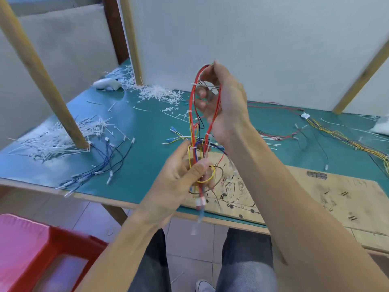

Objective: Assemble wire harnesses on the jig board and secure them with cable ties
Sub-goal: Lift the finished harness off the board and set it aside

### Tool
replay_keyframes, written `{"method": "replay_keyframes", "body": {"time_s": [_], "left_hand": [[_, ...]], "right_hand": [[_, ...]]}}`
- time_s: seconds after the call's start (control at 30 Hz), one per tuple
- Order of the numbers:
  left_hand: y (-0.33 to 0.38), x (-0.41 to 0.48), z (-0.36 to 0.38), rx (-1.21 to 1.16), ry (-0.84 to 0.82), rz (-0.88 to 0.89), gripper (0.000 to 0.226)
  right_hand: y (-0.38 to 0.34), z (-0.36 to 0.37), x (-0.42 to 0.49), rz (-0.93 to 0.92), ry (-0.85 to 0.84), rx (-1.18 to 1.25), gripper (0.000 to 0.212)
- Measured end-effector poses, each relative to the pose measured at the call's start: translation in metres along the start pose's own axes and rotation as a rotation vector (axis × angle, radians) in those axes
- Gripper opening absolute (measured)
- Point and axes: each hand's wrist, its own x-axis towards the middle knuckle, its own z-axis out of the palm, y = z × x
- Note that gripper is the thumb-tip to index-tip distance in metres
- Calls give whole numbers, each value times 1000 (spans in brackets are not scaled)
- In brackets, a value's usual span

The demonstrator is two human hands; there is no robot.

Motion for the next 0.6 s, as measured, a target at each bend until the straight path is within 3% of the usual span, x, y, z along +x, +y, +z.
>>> {"method": "replay_keyframes", "body": {"time_s": [0.1, 0.2, 0.3, 0.47, 0.6], "left_hand": [[-2, 2, -10, 117, 63, 20, 12], [2, 6, -22, 126, 138, 42, 17], [12, 20, -37, 54, 242, 62, 12], [44, 67, -66, 77, 313, 105, 12], [72, 103, -86, 70, 256, 160, 10]], "right_hand": [[8, -27, 10, -60, 24, -295, 23], [21, -68, 4, -123, 70, -698, 25], [38, -110, -19, -169, 90, -840, 38], [67, -175, -53, -28, 90, -1216, 19], [81, -190, -68, -131, 200, -1284, 16]]}}
